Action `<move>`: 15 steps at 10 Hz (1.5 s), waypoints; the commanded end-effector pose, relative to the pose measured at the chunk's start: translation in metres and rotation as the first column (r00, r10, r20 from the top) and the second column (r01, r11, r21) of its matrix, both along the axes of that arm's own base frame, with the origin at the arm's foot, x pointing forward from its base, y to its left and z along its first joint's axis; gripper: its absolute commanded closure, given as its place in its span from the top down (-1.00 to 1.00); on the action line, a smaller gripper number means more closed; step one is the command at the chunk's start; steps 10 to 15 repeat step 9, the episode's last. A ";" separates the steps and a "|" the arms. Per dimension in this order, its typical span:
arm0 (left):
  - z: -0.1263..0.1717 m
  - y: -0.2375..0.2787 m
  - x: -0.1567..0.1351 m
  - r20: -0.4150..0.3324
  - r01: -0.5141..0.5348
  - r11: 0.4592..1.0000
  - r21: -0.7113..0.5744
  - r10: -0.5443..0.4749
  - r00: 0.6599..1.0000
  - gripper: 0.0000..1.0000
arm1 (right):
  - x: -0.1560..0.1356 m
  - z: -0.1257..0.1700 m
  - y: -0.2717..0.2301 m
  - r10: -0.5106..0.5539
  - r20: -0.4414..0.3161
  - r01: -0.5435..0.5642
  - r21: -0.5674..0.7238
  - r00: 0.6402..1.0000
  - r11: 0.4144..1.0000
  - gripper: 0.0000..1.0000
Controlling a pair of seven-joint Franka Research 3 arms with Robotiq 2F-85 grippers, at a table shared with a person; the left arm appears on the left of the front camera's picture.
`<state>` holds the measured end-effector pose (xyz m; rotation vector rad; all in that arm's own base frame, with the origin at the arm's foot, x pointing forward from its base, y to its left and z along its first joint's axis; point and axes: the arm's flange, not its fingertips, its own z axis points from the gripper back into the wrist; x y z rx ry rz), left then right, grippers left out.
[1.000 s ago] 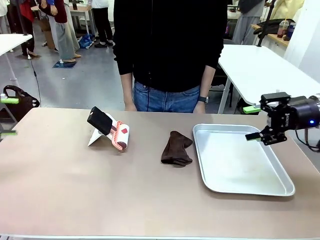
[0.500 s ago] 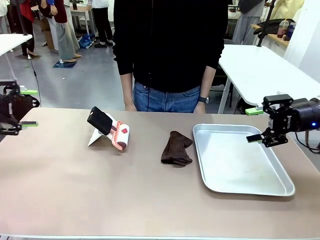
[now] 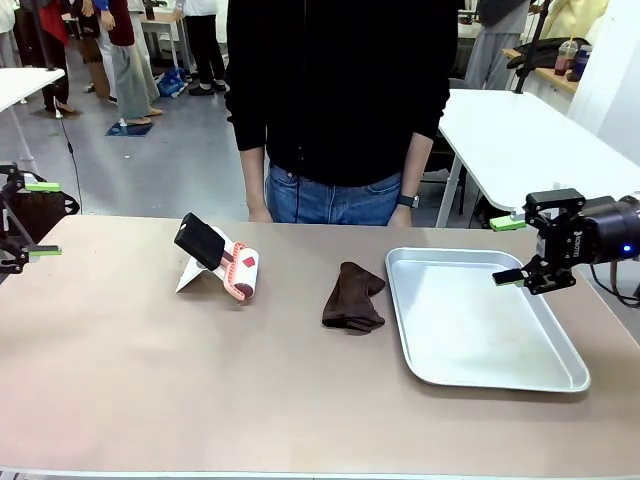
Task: Clean the surface of the table.
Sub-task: Return the Lint Roller and towel to their original positions.
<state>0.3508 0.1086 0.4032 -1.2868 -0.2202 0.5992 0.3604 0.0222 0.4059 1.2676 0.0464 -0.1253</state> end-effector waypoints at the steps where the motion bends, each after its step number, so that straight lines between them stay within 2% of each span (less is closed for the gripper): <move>1: 0.003 -0.002 0.000 -0.009 0.006 1.000 -0.007 -0.006 1.000 1.00 | 0.002 0.004 0.002 -0.021 -0.004 0.021 -0.008 1.000 1.000 1.00; 15: 0.003 -0.002 0.000 -0.009 0.006 1.000 -0.007 -0.006 1.000 1.00 | 0.002 0.004 0.002 -0.021 -0.004 0.021 -0.008 1.000 1.000 1.00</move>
